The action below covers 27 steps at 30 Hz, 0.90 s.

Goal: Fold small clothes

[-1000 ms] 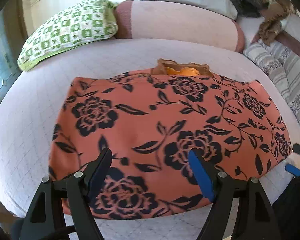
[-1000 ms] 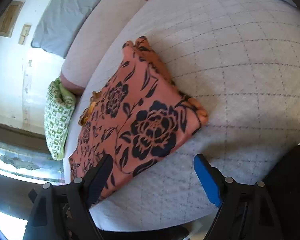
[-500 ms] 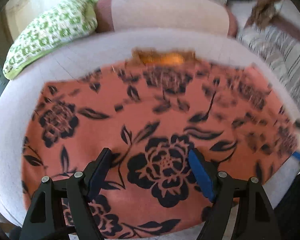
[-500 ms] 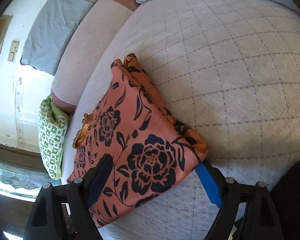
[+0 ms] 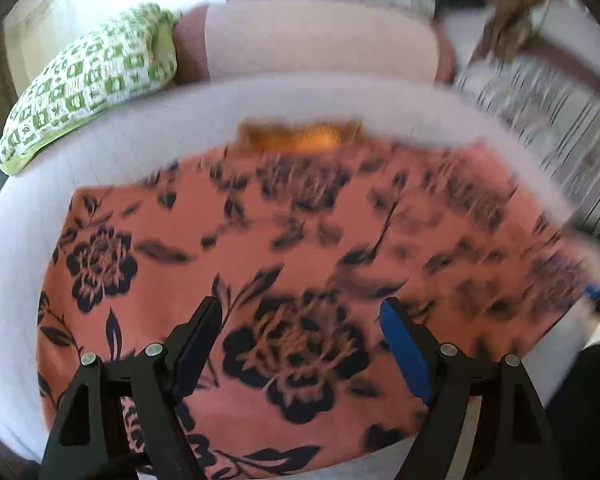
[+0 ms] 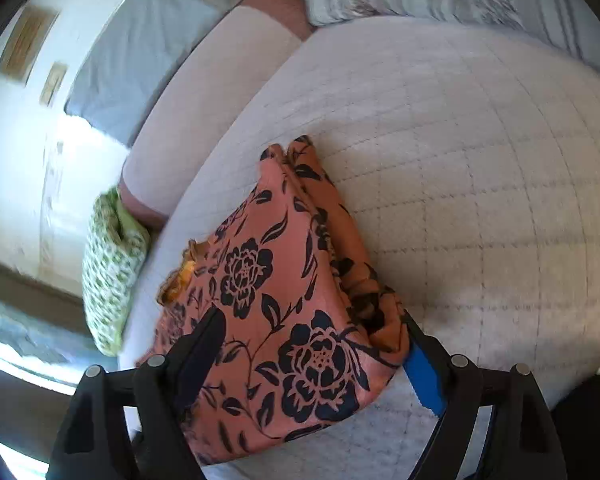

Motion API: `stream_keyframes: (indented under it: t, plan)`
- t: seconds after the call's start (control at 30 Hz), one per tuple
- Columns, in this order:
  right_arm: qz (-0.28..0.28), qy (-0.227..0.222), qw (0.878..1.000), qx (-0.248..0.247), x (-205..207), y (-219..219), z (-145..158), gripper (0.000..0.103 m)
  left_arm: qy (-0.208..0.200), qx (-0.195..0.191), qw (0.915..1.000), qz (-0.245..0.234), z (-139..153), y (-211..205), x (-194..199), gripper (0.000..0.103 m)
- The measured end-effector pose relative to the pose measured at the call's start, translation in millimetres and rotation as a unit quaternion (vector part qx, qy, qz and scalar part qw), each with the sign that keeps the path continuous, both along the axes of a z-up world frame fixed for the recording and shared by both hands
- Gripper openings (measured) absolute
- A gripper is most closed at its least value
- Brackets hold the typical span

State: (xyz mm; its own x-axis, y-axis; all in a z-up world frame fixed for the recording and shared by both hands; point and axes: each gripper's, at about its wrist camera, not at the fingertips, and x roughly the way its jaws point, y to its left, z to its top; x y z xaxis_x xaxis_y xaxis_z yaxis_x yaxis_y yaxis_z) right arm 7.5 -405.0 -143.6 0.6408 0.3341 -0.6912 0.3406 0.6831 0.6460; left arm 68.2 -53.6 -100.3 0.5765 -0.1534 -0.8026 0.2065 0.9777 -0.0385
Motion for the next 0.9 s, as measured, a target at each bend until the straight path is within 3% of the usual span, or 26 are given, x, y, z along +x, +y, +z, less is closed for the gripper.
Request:
stream_keyframes:
  t: [0.07,0.13,0.17,0.23,0.3,0.33,0.37,0.43,0.6,0.67,0.73,0.77,0.8,0.87,0.9]
  plan:
    - [0.007,0.027,1.0,-0.01,6.3,2.2,-12.4,0.086,0.002,0.024,0.9997,0.002,-6.1,-3.7,3.7,0.082]
    - [0.002,0.028,1.0,-0.001,6.3,1.7,-14.3,0.086,0.045,0.048,0.9978,-0.012,-31.4,-7.7,10.9,0.085]
    - [0.006,0.021,1.0,0.002,6.8,2.1,-9.6,0.086,0.025,0.059,0.9978,-0.018,-27.8,-9.9,6.5,0.085]
    - [0.012,0.009,1.0,-0.006,6.5,4.1,-1.0,0.086,0.031,0.045,0.9985,-0.005,-15.3,-9.9,4.9,0.085]
    - [0.021,0.009,0.999,-0.028,8.6,7.6,0.3,0.086,-0.003,0.012,0.9999,-0.008,1.9,-9.1,-1.6,0.085]
    - [0.025,0.019,0.999,-0.031,11.0,9.1,-3.0,0.086,-0.013,0.025,0.9996,-0.007,2.7,-9.8,-2.6,0.085]
    - [0.027,0.024,0.999,-0.026,12.1,9.6,-6.1,0.086,-0.011,0.041,0.9991,-0.005,-3.7,-11.0,-1.5,0.085]
    - [0.031,0.028,0.999,-0.029,13.7,11.2,-9.4,0.086,0.043,0.052,0.9977,-0.009,-30.1,-9.1,6.4,0.085]
    - [0.037,0.031,0.998,-0.038,17.7,11.6,-11.5,0.086,-0.024,0.019,0.9995,0.003,3.7,-1.2,-4.4,0.085]
    - [0.038,0.03,0.998,-0.044,19.8,12.5,-10.5,0.086,-0.015,0.039,0.9991,0.008,-5.3,0.3,2.1,0.085]
    - [0.039,0.031,0.997,-0.05,23.7,15.3,-10.9,0.086,0.03,0.039,0.9986,0.019,-29.1,2.8,9.2,0.089]
    - [0.043,0.032,0.997,-0.056,25.3,16.9,-11.6,0.086,0.018,0.038,0.999,0.019,-32.2,2.8,9.3,0.091]
    - [0.05,0.034,0.996,-0.067,27.8,19.5,-12.6,0.084,0.01,0.051,0.9986,0.012,-31.9,-1.4,7.4,0.091]
    - [0.061,0.048,0.992,-0.104,32.8,23.8,-13.9,0.065,0.016,0.046,0.9988,0.011,-32.7,-2.4,8.4,0.091]
    - [0.064,0.052,0.991,-0.11,34.6,24.5,-13.8,0.046,0.016,0.042,0.9989,0.011,-33.3,-1.6,8.8,0.092]
